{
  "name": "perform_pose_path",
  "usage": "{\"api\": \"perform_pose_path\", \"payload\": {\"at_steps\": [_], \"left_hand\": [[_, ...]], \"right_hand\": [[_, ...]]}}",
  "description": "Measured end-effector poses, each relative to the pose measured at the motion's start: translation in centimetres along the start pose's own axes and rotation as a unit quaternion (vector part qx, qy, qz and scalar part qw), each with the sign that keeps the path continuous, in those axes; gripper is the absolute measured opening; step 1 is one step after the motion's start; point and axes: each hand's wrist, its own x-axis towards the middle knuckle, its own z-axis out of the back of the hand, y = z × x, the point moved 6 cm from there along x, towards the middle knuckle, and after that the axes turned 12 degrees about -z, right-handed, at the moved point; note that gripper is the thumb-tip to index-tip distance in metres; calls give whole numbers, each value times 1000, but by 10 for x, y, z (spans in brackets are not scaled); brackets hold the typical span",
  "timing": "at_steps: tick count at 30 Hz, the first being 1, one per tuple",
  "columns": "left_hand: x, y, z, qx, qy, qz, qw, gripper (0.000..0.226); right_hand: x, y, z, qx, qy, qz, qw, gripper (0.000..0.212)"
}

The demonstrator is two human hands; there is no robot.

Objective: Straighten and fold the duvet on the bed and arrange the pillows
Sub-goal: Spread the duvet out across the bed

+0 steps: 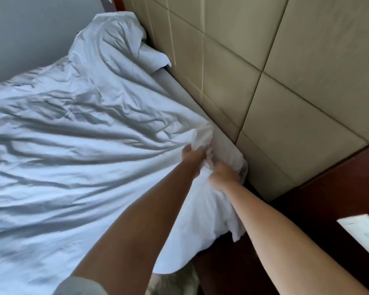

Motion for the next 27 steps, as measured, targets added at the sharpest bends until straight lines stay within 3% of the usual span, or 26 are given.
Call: {"api": "perform_pose_path", "payload": {"at_steps": [3, 6, 8, 9, 12, 14, 16, 19, 21, 23, 24, 27], "left_hand": [[2, -61, -35, -18, 36, -69, 997, 30], [4, -97, -56, -11, 139, -124, 982, 22], [2, -90, -54, 23, 231, -96, 968, 44], [-2, -75, -41, 61, 238, -53, 968, 53], [-24, -13, 23, 226, 169, 8, 959, 42], [-41, 27, 70, 377, 156, 42, 912, 37], [-62, 55, 103, 467, 215, 127, 848, 43], [-81, 62, 128, 541, 302, 135, 773, 64], [-89, 63, 140, 547, 354, 136, 747, 94], [-97, 53, 149, 498, 354, 141, 779, 126], [-99, 43, 147, 467, 335, 96, 812, 130], [-105, 10, 140, 351, 255, -42, 900, 101]], "right_hand": [[3, 9, 66, 83, -163, -37, 982, 32], [9, 15, 95, 79, -188, -73, 976, 31], [17, 8, 80, 25, -102, -106, 989, 37], [16, 4, 66, 16, -26, -112, 993, 39], [2, 5, 21, 102, 141, -78, 982, 24], [-18, 14, 0, 127, 191, -92, 969, 24], [-31, 33, -18, 145, 228, -93, 958, 23], [-46, 66, -31, 179, 246, -74, 950, 23], [-57, 83, -28, 212, 239, -65, 945, 24], [-62, 96, -24, 280, 238, -60, 928, 26], [-64, 101, -20, 321, 234, -61, 916, 29], [-75, 108, -10, 432, 219, -71, 872, 26]]}}
